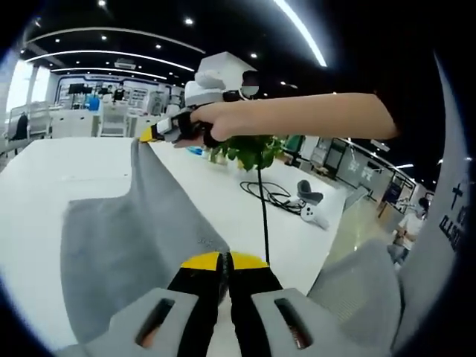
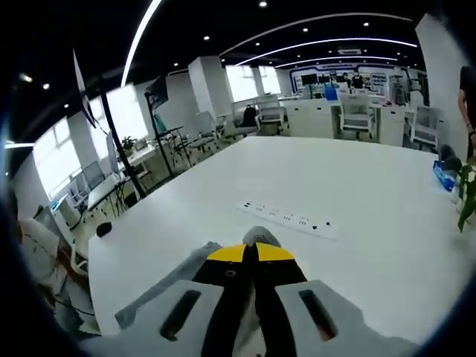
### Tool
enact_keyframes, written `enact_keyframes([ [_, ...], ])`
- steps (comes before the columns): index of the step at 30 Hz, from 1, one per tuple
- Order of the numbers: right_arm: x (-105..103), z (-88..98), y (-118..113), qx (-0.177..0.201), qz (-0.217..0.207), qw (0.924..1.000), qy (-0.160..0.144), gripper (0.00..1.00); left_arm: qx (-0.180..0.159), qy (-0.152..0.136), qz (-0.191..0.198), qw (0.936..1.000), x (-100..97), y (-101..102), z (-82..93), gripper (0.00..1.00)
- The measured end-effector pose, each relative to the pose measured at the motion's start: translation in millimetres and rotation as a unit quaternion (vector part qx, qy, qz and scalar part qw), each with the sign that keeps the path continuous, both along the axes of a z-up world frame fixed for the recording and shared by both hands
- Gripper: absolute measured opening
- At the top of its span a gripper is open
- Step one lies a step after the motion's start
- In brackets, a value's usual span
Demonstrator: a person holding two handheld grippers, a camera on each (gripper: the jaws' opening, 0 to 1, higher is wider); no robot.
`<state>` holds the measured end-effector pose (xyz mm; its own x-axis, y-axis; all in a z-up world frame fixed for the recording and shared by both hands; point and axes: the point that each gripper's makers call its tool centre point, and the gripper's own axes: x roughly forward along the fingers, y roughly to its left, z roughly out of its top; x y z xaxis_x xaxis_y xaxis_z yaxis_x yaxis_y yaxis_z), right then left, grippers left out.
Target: Fold the towel on the table until its edges align and the towel forms a compact rectangular stack.
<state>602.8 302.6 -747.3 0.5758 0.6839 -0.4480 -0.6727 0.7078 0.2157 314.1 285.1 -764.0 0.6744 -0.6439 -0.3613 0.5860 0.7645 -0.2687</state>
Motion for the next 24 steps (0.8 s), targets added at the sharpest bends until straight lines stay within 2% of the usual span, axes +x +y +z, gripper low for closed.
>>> enact_keyframes([
  [9,0.0,2.6,30.4,0.003,0.016,0.9999,0.000,0.01,-0.003,0.006,0.050,0.9987,-3.5,38.8,-2.5,0.03],
  [12,-4.0,2.0,41.2,0.003,0.020,0.9998,0.002,0.01,-0.004,0.013,0.082,0.9965,-3.3,57.3,-6.0,0.03],
  [17,-3.2,-2.9,55.0,0.004,0.023,0.9997,0.009,0.01,-0.001,0.020,0.114,0.9933,-4.0,79.0,-11.9,0.04],
  [19,-3.2,-5.0,59.3,0.002,0.025,0.9996,0.010,0.01,-0.003,0.026,0.123,0.9920,-4.7,85.3,-14.8,0.04],
  [22,-4.6,-9.6,67.8,0.001,0.027,0.9995,0.014,0.01,-0.007,0.052,0.148,0.9876,-7.4,97.7,-26.6,0.04],
  [24,-3.5,-11.0,73.0,0.000,0.029,0.9995,0.016,0.01,-0.009,0.052,0.152,0.9869,-8.0,102.0,-30.2,0.04],
])
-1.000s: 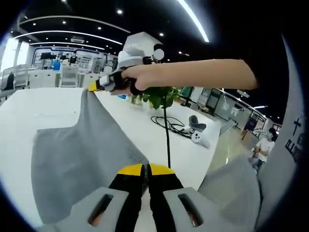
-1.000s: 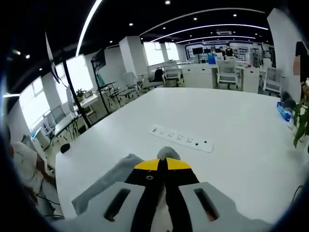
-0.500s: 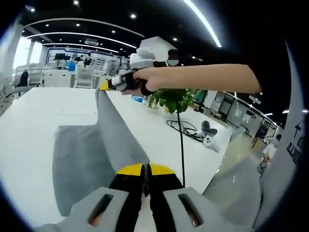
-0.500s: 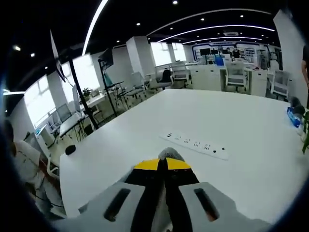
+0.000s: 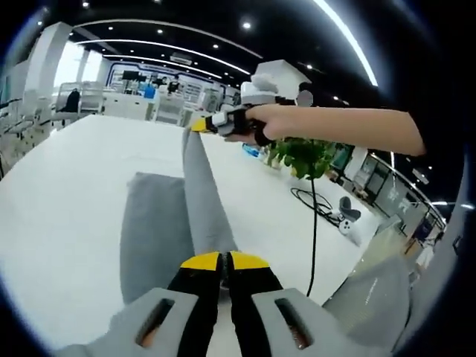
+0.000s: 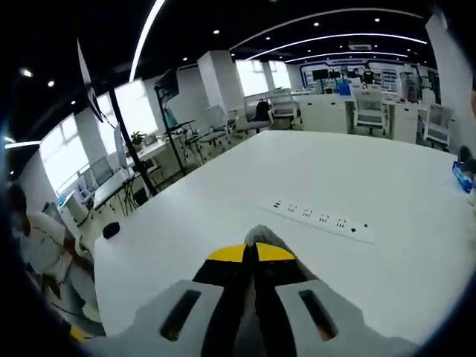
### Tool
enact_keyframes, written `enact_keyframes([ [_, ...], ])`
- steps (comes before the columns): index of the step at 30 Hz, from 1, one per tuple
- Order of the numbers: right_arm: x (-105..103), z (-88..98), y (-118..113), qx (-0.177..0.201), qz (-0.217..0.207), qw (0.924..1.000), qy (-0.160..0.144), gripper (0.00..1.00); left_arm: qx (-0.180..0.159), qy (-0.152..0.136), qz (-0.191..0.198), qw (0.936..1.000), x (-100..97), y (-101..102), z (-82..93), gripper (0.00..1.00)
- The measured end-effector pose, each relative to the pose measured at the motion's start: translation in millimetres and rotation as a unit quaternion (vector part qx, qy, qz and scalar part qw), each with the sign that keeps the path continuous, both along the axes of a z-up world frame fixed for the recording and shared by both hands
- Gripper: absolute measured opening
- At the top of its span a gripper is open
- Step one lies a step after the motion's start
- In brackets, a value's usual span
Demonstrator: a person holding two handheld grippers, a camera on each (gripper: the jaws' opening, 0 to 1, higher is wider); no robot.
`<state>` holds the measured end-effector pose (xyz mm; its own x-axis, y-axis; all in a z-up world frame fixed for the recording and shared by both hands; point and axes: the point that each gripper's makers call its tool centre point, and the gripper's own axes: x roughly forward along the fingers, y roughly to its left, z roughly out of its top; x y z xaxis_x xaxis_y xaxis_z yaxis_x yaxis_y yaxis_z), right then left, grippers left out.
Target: Fold the towel on the table until its edges align and the towel forms a compact rectangular stack.
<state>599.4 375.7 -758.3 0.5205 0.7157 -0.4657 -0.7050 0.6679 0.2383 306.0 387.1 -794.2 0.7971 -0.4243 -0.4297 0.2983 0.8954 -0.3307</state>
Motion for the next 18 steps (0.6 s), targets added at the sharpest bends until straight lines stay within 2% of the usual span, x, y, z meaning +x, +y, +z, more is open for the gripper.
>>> enact_keyframes([
  [3,-1.1,-8.7,9.5,-0.002,0.004,1.0000,0.006,0.01,-0.010,0.014,0.016,0.9997,-2.0,9.6,-8.8,0.04],
  [6,0.6,-15.9,15.0,-0.005,0.004,0.9999,0.010,0.01,-0.016,0.011,0.014,0.9997,-3.6,14.3,-12.3,0.04],
  [14,1.3,-33.6,34.5,-0.016,0.007,0.9996,0.023,0.01,-0.036,0.031,0.036,0.9982,-6.9,32.6,-23.7,0.04],
  [18,0.3,-44.2,43.2,-0.027,0.005,0.9992,0.029,0.01,-0.054,0.054,0.058,0.9954,-7.2,45.1,-37.1,0.03],
])
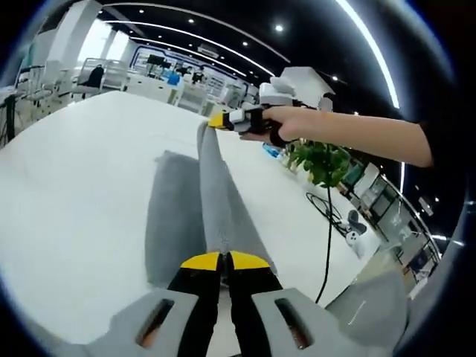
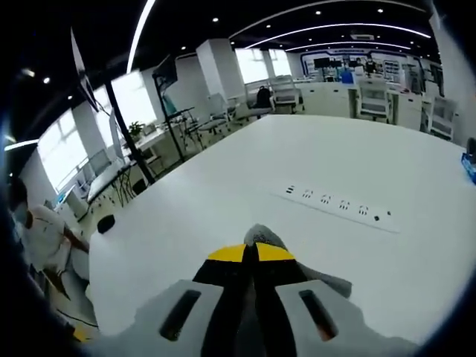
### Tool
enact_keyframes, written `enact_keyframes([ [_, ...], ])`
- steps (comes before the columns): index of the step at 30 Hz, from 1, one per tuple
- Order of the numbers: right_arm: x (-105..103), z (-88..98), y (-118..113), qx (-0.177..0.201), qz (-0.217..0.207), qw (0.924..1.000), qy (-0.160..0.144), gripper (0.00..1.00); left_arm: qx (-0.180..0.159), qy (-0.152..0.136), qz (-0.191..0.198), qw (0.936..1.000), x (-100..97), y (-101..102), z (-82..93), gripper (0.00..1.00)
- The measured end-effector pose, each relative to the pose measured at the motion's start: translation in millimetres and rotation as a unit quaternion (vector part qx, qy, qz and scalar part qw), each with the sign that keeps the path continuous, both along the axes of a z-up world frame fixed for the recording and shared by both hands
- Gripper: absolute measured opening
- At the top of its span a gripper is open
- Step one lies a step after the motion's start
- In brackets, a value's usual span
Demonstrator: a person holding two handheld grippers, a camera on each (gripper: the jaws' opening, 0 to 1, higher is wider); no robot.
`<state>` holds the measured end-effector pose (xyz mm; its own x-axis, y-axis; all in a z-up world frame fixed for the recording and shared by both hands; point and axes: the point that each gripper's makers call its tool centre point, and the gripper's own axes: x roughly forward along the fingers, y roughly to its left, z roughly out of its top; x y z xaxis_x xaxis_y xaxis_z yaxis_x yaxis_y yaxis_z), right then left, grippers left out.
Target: Fold the towel on the table until its edges align and the towel forms a compact rectangular stack.
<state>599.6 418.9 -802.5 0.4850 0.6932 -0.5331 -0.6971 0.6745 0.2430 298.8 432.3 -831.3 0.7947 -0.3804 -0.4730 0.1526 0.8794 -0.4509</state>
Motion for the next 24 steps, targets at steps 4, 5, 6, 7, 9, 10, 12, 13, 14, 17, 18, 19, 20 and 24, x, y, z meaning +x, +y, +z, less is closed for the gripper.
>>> enact_keyframes([
  [4,-1.1,-19.5,10.4,-0.012,-0.002,0.9999,0.007,0.01,-0.006,0.016,0.014,0.9998,-0.1,11.5,-14.7,0.03],
  [5,-1.3,-23.4,12.2,-0.016,-0.002,0.9998,0.008,0.01,-0.009,0.020,0.018,0.9996,-0.3,13.3,-17.5,0.03],
  [6,-1.0,-27.9,15.1,-0.018,-0.002,0.9998,0.009,0.01,-0.014,0.027,0.022,0.9993,-0.8,15.4,-22.2,0.03],
  [7,-1.0,-31.5,17.1,-0.020,-0.002,0.9997,0.011,0.01,-0.015,0.028,0.023,0.9993,-0.8,15.8,-23.2,0.03],
  [9,-2.6,-40.7,21.4,-0.024,-0.003,0.9996,0.018,0.01,-0.026,0.038,0.031,0.9985,-2.1,18.9,-30.0,0.03],
  [10,-4.4,-41.2,22.8,-0.025,-0.003,0.9995,0.020,0.01,-0.027,0.037,0.035,0.9983,-2.0,21.6,-33.2,0.03],
  [12,-5.2,-46.3,26.9,-0.028,-0.003,0.9994,0.021,0.01,-0.029,0.039,0.038,0.9981,-3.5,23.4,-35.4,0.03],
  [13,-4.0,-50.6,30.9,-0.029,-0.002,0.9993,0.022,0.01,-0.032,0.040,0.041,0.9978,-4.7,24.5,-35.7,0.03],
  [14,-3.2,-52.9,33.6,-0.029,-0.002,0.9993,0.022,0.01,-0.034,0.039,0.047,0.9975,-5.1,27.2,-37.5,0.03],
  [17,0.3,-59.4,42.4,-0.031,0.002,0.9992,0.025,0.01,-0.040,0.041,0.056,0.9968,-6.8,32.5,-43.3,0.01],
  [18,0.5,-60.5,44.4,-0.031,0.003,0.9992,0.026,0.01,-0.041,0.044,0.059,0.9964,-7.6,33.6,-44.8,0.01],
  [19,0.2,-61.0,45.9,-0.031,0.004,0.9992,0.027,0.01,-0.044,0.048,0.059,0.9961,-9.0,33.9,-46.9,0.01],
  [20,-0.3,-61.5,47.7,-0.032,0.006,0.9991,0.027,0.01,-0.047,0.050,0.059,0.9959,-9.7,33.3,-47.9,0.01],
  [24,0.8,-62.1,57.9,-0.034,0.011,0.9989,0.030,0.01,-0.056,0.057,0.064,0.9948,-9.4,32.8,-53.0,0.01],
])
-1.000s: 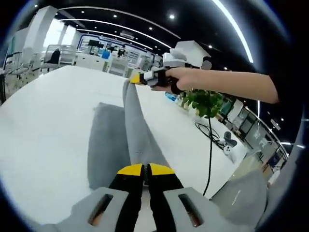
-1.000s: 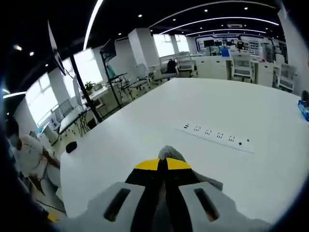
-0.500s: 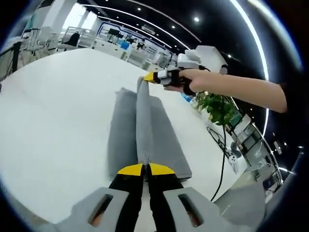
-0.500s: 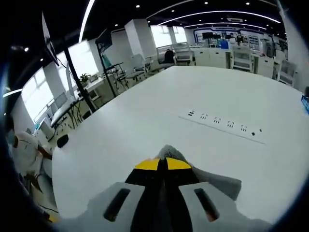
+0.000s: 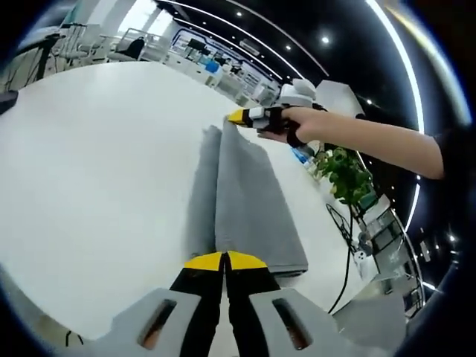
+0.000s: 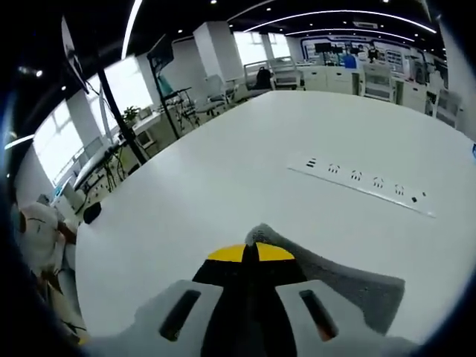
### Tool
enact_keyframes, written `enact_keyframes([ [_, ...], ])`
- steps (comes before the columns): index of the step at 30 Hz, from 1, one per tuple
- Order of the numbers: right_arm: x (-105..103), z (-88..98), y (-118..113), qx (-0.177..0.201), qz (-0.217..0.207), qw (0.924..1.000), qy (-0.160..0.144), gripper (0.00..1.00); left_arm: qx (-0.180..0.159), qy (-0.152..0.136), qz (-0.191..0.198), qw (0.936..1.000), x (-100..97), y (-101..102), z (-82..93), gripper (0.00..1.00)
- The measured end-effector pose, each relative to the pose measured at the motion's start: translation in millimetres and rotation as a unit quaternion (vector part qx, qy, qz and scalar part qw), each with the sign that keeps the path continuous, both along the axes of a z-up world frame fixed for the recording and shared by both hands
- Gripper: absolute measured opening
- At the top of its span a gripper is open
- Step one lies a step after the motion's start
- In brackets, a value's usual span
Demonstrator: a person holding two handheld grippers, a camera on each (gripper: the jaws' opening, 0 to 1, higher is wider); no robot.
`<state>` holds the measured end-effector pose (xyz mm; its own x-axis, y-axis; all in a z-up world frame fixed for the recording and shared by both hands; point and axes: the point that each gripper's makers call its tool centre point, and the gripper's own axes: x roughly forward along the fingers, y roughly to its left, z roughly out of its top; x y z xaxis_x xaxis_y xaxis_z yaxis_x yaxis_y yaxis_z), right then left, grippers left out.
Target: Fold the towel on the table until its edges align and the towel forms a compact rectangular stack.
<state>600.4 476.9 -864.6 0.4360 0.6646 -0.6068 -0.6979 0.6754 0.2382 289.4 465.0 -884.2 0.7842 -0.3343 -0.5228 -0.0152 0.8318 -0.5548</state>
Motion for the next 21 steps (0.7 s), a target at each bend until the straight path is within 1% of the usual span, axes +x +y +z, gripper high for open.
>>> enact_keyframes([
  [4,-0.4,-4.1,-3.8,0.002,-0.003,1.0000,0.005,0.01,-0.003,-0.005,-0.008,0.9999,5.3,-4.5,2.8,0.01],
  [7,-1.6,-6.6,-4.0,0.000,-0.004,1.0000,0.006,0.01,0.001,-0.003,-0.022,0.9998,8.5,-9.7,2.1,0.06],
  [11,-1.2,-13.0,-3.0,-0.001,-0.003,1.0000,0.006,0.02,0.002,-0.001,-0.031,0.9995,10.5,-12.0,0.0,0.07],
  [13,0.0,-15.5,-2.8,-0.005,0.000,1.0000,0.003,0.02,-0.001,0.004,-0.035,0.9994,12.4,-13.5,-4.2,0.08],
  [14,1.2,-16.4,-3.7,-0.005,0.000,1.0000,0.002,0.02,0.000,0.011,-0.036,0.9993,13.2,-14.1,-6.1,0.08],
  [17,-0.9,-19.6,-3.3,-0.002,0.001,1.0000,0.002,0.02,-0.004,0.019,-0.037,0.9991,16.6,-15.3,-10.9,0.08],
  [20,-3.5,-21.2,-2.6,0.000,0.004,1.0000,0.002,0.02,-0.009,0.022,-0.038,0.9990,19.5,-16.0,-13.1,0.06],
  [21,-4.5,-22.2,-1.7,0.001,0.010,1.0000,0.001,0.02,-0.009,0.028,-0.036,0.9989,19.1,-15.5,-14.5,0.04],
])
